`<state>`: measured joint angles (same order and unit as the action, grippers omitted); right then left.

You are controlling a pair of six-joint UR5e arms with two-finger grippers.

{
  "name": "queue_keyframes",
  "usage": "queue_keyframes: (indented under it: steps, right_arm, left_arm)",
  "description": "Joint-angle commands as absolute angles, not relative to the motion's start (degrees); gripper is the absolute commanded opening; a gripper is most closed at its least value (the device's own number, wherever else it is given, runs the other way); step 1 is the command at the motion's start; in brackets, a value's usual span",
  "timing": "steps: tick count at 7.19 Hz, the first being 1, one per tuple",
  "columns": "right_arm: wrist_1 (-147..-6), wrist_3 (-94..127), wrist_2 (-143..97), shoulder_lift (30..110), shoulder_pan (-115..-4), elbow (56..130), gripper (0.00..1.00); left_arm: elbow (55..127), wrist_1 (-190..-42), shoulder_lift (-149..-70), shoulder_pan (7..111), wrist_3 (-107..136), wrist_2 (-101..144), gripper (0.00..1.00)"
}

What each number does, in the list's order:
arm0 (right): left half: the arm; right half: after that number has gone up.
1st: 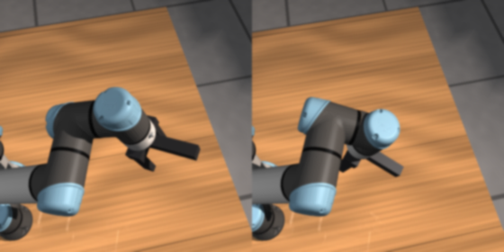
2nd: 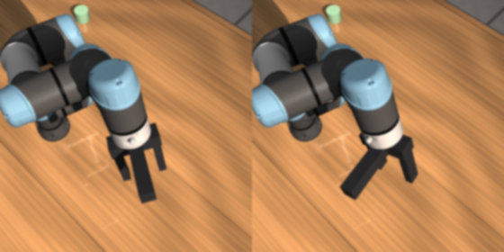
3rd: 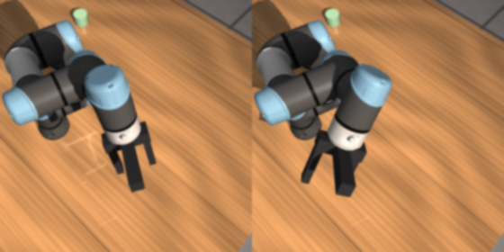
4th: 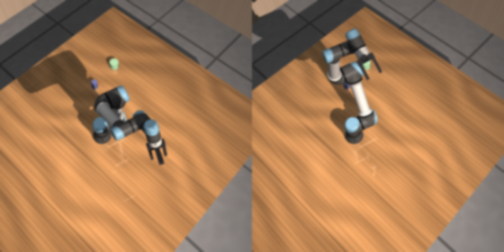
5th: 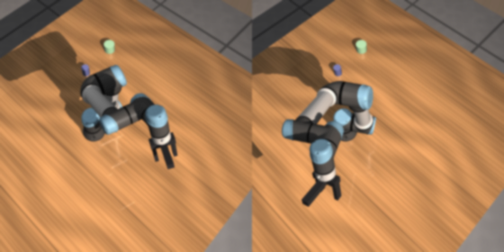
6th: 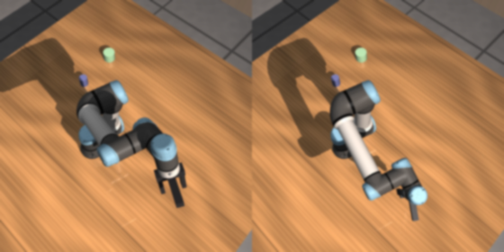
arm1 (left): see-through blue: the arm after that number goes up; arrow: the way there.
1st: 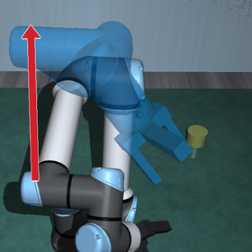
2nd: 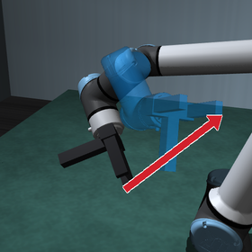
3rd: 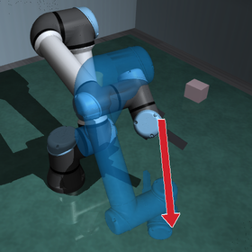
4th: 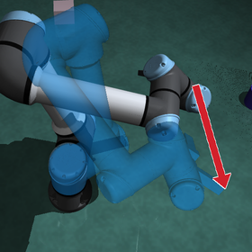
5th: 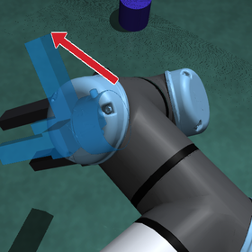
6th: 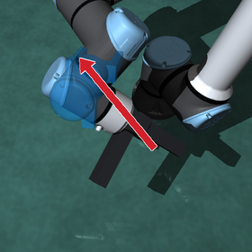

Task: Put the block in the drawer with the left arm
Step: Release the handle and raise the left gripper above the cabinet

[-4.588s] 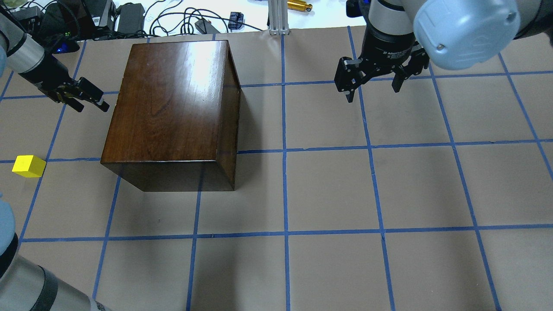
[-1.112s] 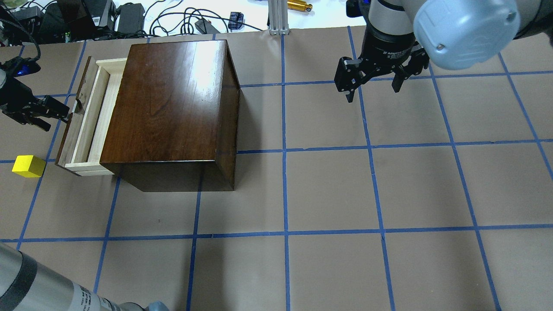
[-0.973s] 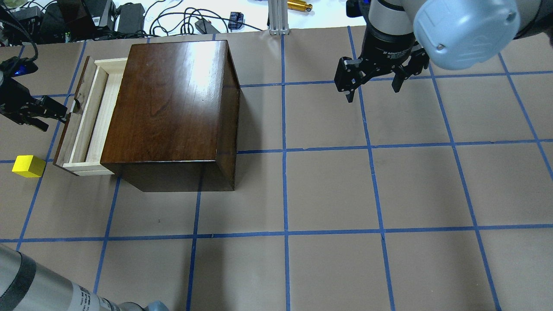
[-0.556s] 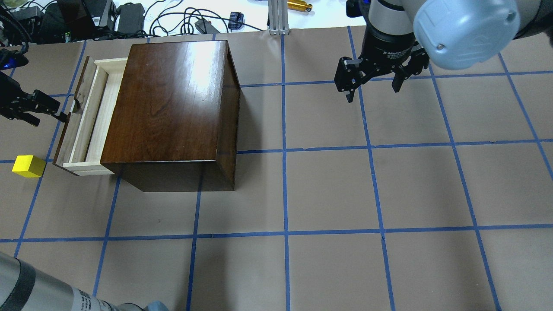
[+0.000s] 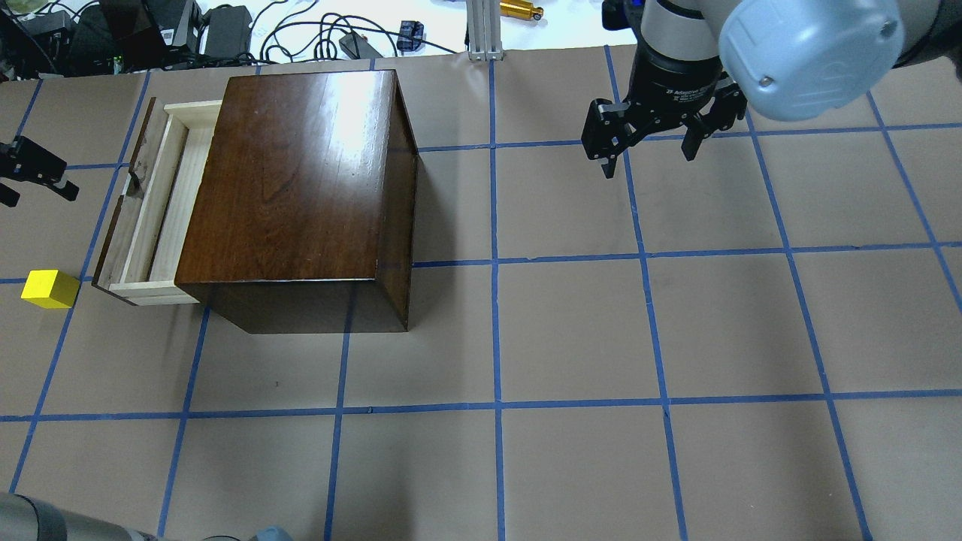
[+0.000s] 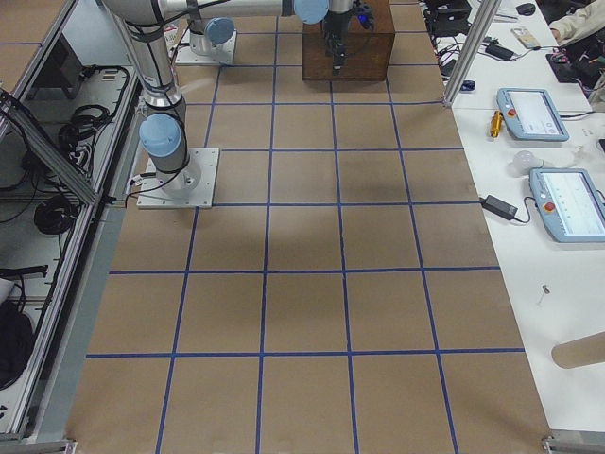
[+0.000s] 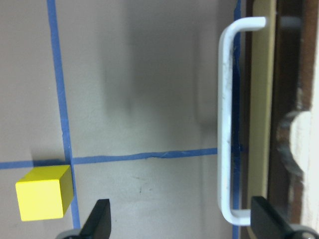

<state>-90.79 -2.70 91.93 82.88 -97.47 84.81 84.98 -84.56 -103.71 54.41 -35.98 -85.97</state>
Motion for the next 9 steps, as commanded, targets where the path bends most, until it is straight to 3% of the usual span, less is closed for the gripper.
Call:
queue_keyframes:
  steps: [1,5,9]
  right_arm:
    - [-90.79,-2.64,91.93,82.88,-97.47,84.81,1.0]
    - [-90.79,-2.64,91.93,82.88,-97.47,84.81,1.0]
    - [-90.79,-2.64,91.93,82.88,-97.47,84.81,1.0]
  left_arm:
    - [84.37,-92.69,-96.09,54.58,-35.33,-86.22,1.0]
    - [84.55,-102.39,-88.6,58.15,-29.99,-86.31,1.0]
    - [84.81,-97.24,-89.64,77.92,-3.31,-88.77,1.0]
